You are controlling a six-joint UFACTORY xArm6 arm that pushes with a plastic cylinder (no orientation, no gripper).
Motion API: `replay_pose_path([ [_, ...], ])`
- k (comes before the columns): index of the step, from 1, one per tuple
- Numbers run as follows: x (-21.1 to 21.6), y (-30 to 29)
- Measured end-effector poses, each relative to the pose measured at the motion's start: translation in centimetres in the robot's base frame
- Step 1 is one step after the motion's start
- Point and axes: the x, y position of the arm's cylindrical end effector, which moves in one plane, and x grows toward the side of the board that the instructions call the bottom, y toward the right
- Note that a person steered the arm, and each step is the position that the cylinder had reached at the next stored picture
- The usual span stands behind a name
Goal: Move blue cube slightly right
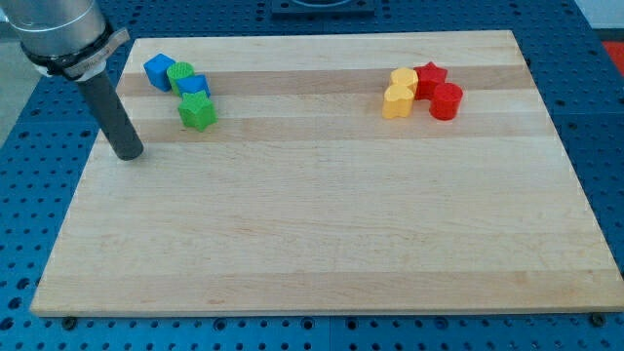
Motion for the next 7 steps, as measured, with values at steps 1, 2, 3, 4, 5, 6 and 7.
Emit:
replay_pose_path([
  [1, -6.1, -0.2],
  [2, -14.3, -0.2],
  [3, -15.6, -0.2],
  [4, -15.6, -0.2],
  [5, -17.7, -1.1],
  [6, -23.0, -1.6],
  [7, -23.0, 0.0],
])
